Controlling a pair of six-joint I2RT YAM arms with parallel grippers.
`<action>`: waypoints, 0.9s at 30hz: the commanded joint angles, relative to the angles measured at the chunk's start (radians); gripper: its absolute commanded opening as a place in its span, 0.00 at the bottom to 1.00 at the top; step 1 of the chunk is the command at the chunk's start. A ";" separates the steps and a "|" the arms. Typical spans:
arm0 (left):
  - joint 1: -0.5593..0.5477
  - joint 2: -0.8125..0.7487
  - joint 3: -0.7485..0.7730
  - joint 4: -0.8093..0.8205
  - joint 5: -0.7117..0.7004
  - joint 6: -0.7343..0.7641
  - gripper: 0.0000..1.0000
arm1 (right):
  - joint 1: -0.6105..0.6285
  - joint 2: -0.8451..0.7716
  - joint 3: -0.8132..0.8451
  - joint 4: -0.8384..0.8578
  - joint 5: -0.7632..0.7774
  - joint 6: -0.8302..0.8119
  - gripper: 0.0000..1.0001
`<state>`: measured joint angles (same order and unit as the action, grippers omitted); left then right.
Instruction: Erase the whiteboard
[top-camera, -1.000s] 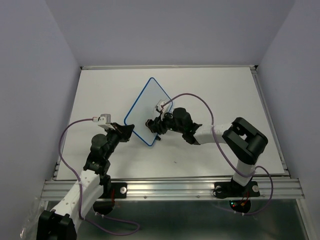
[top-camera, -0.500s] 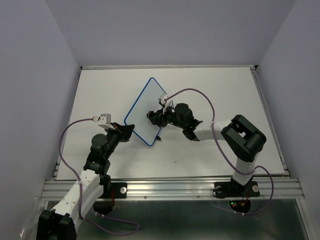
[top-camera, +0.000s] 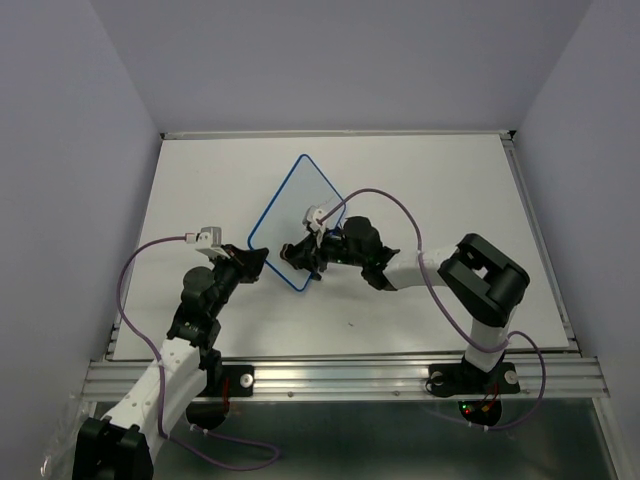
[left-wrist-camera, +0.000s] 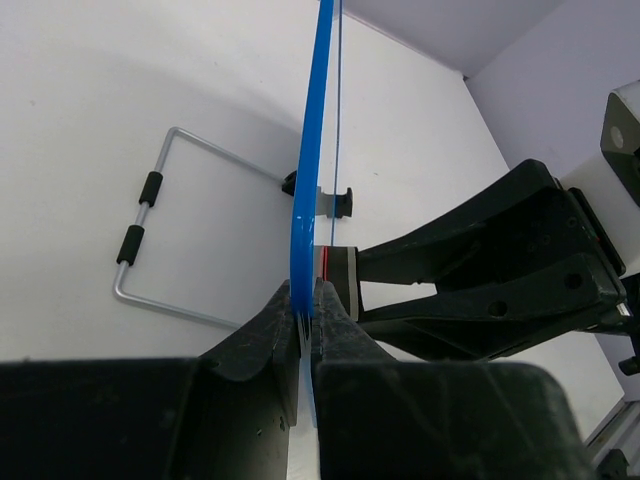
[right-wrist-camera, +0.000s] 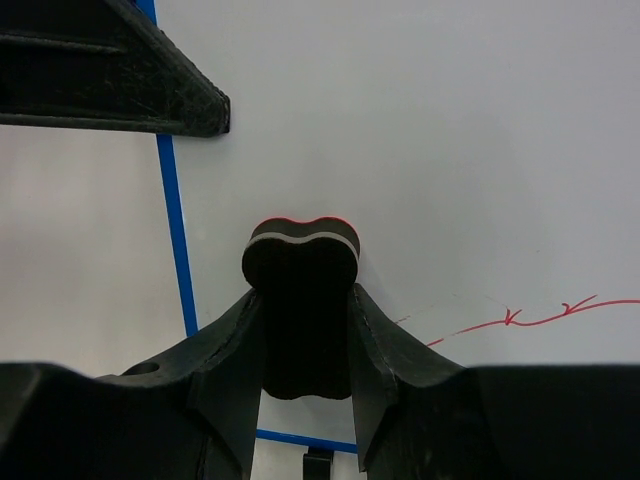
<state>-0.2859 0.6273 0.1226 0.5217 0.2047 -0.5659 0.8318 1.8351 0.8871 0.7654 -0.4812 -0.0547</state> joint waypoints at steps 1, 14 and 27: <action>-0.013 0.022 0.020 -0.057 0.050 0.021 0.00 | 0.044 0.032 -0.008 0.008 0.094 0.032 0.01; -0.015 0.028 0.023 -0.060 0.051 0.024 0.00 | -0.164 0.042 0.024 0.023 0.251 0.167 0.01; -0.015 0.041 0.026 -0.058 0.047 0.026 0.00 | -0.179 0.049 0.044 -0.017 0.062 0.075 0.01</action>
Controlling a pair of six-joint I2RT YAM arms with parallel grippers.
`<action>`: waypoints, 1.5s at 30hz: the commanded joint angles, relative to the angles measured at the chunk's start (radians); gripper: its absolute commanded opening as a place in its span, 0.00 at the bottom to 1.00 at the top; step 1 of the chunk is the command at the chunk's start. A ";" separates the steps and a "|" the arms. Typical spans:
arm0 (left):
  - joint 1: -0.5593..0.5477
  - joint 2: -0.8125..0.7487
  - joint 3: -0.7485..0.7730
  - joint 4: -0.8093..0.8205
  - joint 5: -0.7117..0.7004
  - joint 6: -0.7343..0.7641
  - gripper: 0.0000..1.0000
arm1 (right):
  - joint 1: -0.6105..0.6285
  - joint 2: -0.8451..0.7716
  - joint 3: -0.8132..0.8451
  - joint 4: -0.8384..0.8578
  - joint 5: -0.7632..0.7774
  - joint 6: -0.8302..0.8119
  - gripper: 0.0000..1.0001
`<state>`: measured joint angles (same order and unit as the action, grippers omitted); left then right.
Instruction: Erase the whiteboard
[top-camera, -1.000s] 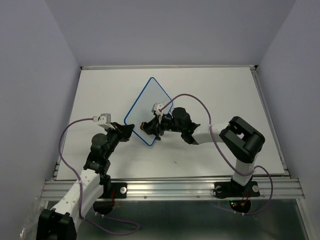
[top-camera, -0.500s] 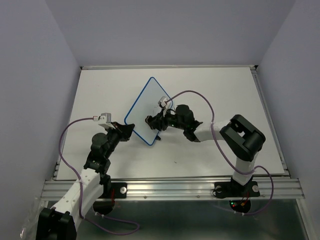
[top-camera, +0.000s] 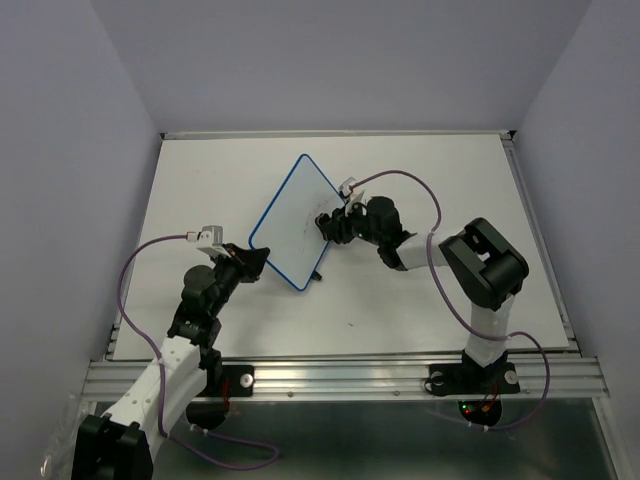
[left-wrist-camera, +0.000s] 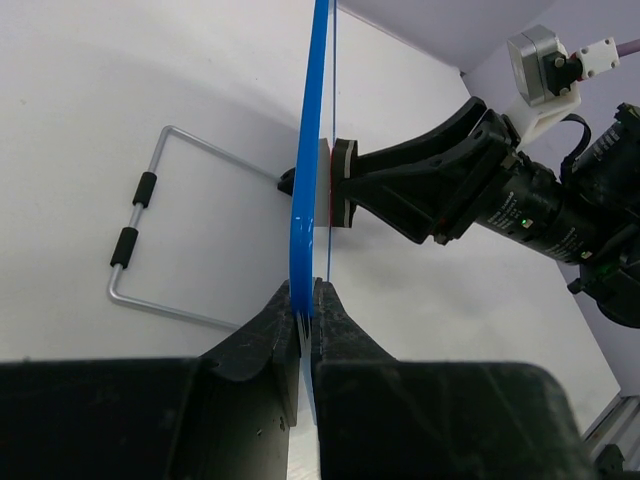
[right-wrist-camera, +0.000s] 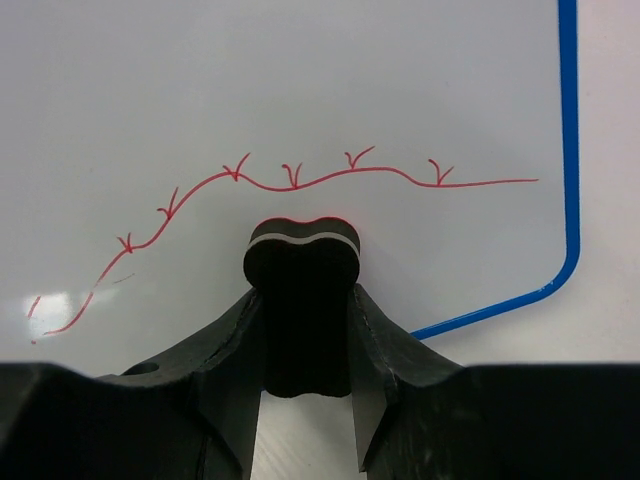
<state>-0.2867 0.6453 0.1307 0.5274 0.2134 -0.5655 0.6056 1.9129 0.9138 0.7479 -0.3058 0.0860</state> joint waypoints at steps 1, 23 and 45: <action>-0.014 0.024 0.020 -0.064 0.038 0.026 0.00 | 0.065 -0.034 0.019 -0.010 -0.110 -0.075 0.01; -0.014 0.027 0.020 -0.061 0.037 0.024 0.00 | 0.345 -0.038 -0.023 -0.012 -0.240 -0.118 0.01; -0.014 0.013 0.017 -0.067 0.035 0.024 0.00 | 0.129 -0.028 -0.158 0.126 -0.015 0.077 0.01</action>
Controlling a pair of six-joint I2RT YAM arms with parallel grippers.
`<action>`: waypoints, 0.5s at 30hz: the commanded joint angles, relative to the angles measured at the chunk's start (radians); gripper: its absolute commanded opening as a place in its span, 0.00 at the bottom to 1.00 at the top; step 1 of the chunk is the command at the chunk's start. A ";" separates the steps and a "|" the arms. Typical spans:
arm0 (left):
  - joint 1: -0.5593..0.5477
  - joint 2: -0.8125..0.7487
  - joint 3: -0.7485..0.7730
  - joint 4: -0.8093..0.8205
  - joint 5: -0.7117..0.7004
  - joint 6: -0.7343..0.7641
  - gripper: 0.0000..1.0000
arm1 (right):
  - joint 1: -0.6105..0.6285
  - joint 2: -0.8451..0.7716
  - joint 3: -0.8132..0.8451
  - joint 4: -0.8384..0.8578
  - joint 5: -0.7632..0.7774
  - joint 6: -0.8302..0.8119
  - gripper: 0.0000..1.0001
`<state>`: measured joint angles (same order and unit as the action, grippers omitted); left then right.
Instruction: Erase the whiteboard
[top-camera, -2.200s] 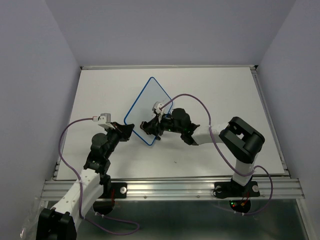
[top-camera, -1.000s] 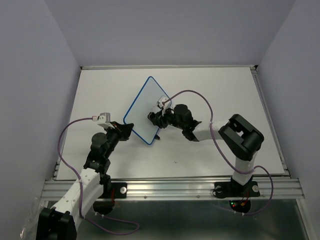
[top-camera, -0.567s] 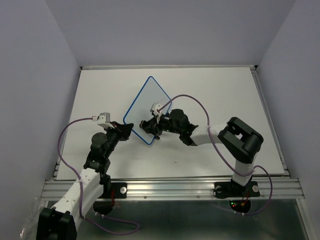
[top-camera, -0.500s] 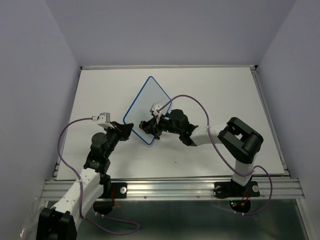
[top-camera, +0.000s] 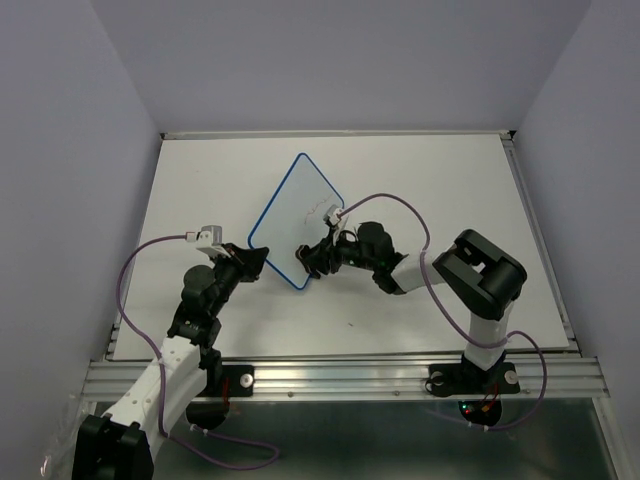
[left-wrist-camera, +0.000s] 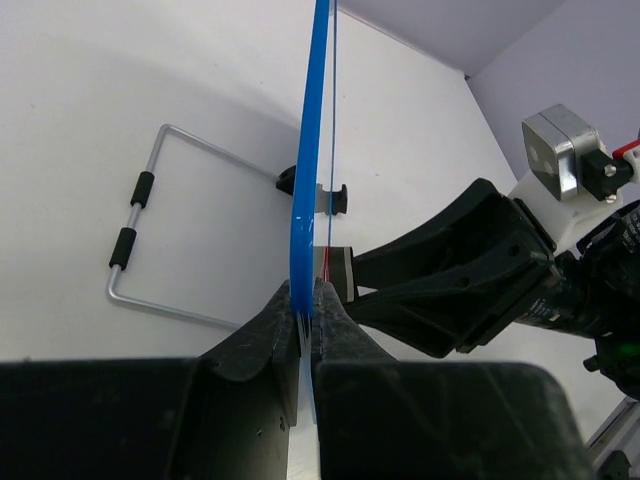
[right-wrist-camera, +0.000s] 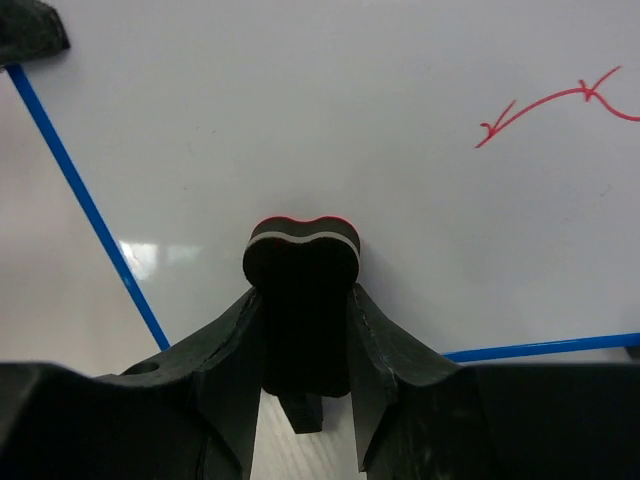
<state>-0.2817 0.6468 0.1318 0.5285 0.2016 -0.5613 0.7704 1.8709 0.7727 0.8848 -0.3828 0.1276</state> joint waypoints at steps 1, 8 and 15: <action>-0.019 0.011 0.015 -0.068 0.045 0.018 0.00 | -0.036 0.016 -0.015 -0.014 0.064 0.038 0.01; -0.019 0.025 0.019 -0.067 0.048 0.020 0.00 | -0.045 0.008 0.060 -0.040 0.019 0.032 0.01; -0.019 0.028 0.020 -0.065 0.050 0.023 0.00 | -0.045 0.017 0.175 -0.102 0.107 0.023 0.01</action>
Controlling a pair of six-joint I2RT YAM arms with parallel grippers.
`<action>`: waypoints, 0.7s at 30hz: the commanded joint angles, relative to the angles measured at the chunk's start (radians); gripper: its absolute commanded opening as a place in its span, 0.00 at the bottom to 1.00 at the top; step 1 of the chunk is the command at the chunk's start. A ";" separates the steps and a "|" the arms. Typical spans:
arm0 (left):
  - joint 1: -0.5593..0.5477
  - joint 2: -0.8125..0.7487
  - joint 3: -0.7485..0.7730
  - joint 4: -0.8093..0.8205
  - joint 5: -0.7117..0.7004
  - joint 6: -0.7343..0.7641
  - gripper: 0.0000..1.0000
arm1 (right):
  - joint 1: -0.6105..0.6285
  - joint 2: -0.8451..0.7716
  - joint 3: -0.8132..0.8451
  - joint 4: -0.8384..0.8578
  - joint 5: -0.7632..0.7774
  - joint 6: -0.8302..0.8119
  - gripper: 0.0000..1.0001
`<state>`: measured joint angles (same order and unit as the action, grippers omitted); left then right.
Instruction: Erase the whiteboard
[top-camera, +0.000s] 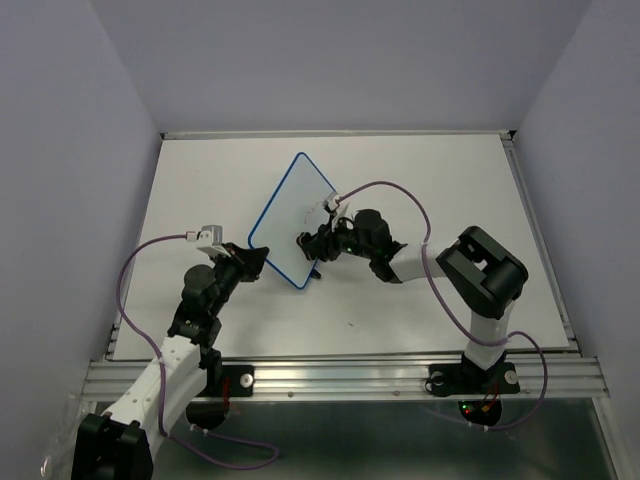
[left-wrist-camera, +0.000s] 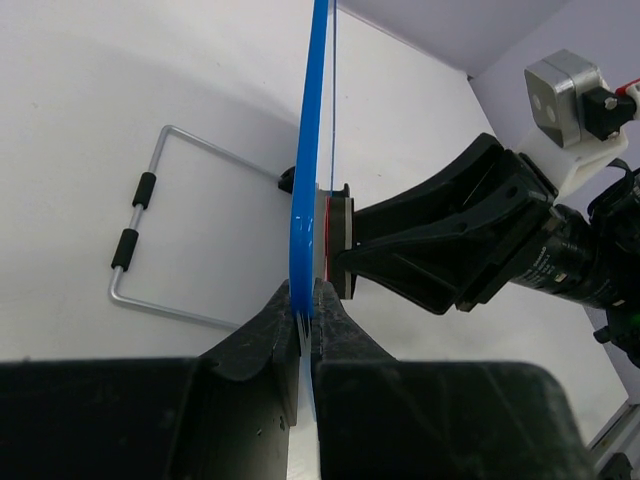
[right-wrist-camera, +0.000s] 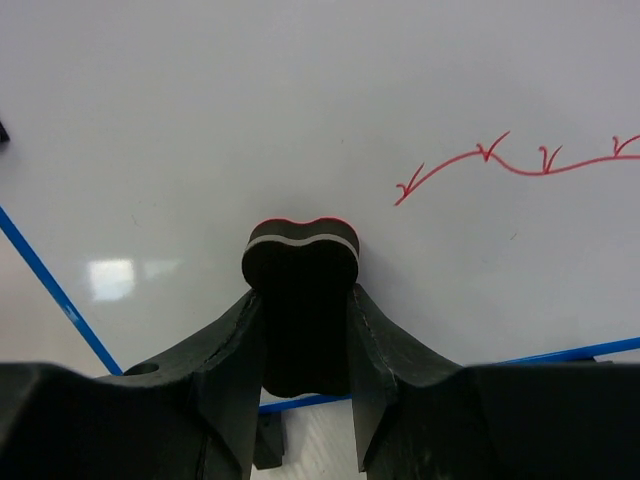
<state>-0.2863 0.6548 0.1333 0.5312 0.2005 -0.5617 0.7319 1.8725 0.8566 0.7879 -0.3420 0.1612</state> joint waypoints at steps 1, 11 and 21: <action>-0.014 0.020 0.019 -0.068 0.051 0.023 0.00 | -0.006 0.028 0.129 -0.016 0.092 -0.012 0.01; -0.016 0.025 0.019 -0.065 0.053 0.022 0.00 | -0.015 0.050 0.257 -0.061 0.187 -0.031 0.01; -0.016 0.037 0.022 -0.063 0.056 0.025 0.00 | -0.035 0.097 0.326 -0.072 0.163 -0.022 0.01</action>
<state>-0.2863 0.6731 0.1413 0.5346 0.1898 -0.5629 0.7177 1.9347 1.1267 0.6804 -0.2001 0.1497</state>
